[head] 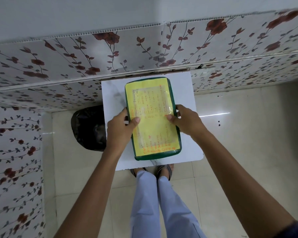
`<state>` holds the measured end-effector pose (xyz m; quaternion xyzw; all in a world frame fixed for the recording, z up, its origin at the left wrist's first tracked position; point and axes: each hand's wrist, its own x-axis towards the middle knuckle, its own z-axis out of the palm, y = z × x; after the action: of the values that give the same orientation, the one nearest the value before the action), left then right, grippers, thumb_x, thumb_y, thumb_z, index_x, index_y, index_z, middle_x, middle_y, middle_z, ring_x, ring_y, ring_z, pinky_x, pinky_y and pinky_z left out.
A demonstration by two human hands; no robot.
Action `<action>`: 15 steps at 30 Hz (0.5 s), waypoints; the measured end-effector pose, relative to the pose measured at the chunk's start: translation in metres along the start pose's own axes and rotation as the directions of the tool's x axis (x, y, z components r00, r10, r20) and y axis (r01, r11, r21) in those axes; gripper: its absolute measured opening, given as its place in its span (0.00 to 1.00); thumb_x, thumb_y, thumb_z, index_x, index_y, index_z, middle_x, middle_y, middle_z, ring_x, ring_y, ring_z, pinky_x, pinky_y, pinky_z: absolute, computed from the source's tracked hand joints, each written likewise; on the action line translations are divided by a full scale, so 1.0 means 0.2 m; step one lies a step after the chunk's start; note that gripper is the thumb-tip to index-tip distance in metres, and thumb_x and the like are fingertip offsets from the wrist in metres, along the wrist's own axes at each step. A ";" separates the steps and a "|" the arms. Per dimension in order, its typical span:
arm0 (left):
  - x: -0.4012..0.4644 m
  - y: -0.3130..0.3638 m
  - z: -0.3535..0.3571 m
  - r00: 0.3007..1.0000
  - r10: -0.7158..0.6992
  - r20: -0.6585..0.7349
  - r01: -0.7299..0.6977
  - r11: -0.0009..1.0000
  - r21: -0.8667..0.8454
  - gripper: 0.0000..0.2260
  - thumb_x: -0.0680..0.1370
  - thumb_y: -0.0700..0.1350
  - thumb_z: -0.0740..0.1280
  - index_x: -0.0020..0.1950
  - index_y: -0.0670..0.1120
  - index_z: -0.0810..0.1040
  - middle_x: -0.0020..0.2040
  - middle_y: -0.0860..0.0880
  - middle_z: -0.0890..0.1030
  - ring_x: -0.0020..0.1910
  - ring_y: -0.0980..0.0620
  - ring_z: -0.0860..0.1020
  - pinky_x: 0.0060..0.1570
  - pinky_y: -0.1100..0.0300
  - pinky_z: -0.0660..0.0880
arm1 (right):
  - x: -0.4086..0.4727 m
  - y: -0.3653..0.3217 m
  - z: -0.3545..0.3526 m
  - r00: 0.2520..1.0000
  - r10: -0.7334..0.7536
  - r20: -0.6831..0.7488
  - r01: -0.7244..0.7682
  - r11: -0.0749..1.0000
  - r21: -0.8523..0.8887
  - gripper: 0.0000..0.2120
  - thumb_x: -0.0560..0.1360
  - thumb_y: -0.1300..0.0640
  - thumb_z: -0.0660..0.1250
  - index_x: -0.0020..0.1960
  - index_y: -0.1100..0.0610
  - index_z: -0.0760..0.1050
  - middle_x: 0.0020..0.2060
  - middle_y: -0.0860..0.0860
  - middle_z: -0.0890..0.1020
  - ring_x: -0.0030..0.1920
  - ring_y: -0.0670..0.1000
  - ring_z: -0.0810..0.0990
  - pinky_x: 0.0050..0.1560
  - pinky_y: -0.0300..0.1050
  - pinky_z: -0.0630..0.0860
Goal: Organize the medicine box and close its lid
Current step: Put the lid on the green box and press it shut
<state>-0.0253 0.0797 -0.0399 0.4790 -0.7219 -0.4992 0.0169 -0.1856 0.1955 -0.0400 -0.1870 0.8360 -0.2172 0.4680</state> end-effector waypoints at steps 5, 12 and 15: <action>0.00 0.02 0.02 0.998 0.052 -0.042 -0.046 0.990 0.131 0.15 0.77 0.49 0.63 0.64 0.48 0.73 0.52 0.46 0.83 0.48 0.45 0.79 0.49 0.46 0.78 | 0.02 0.00 0.00 1.000 -0.014 -0.017 0.014 1.000 -0.005 0.22 0.76 0.51 0.63 0.67 0.56 0.64 0.60 0.55 0.77 0.53 0.55 0.78 0.48 0.49 0.77; -0.14 -0.06 0.01 0.981 -0.100 0.167 0.083 0.991 0.110 0.28 0.72 0.46 0.71 0.69 0.52 0.64 0.54 0.53 0.76 0.53 0.47 0.78 0.52 0.51 0.77 | -0.16 0.18 0.08 0.987 0.002 0.162 0.011 0.996 -0.083 0.35 0.69 0.53 0.72 0.70 0.55 0.58 0.60 0.56 0.75 0.49 0.52 0.76 0.37 0.36 0.72; -0.22 -0.10 0.07 0.993 -0.048 0.111 0.040 0.996 0.075 0.27 0.73 0.45 0.70 0.69 0.51 0.64 0.52 0.55 0.76 0.50 0.52 0.75 0.48 0.59 0.73 | -0.20 0.23 0.12 0.998 -0.012 0.068 0.014 0.999 -0.032 0.33 0.70 0.51 0.71 0.70 0.54 0.60 0.59 0.56 0.76 0.48 0.50 0.74 0.42 0.40 0.72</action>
<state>0.0059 0.1201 -0.0411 0.4661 -0.7286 -0.4991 -0.0520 -0.1501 0.2502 -0.0486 -0.2074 0.8218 -0.2002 0.4915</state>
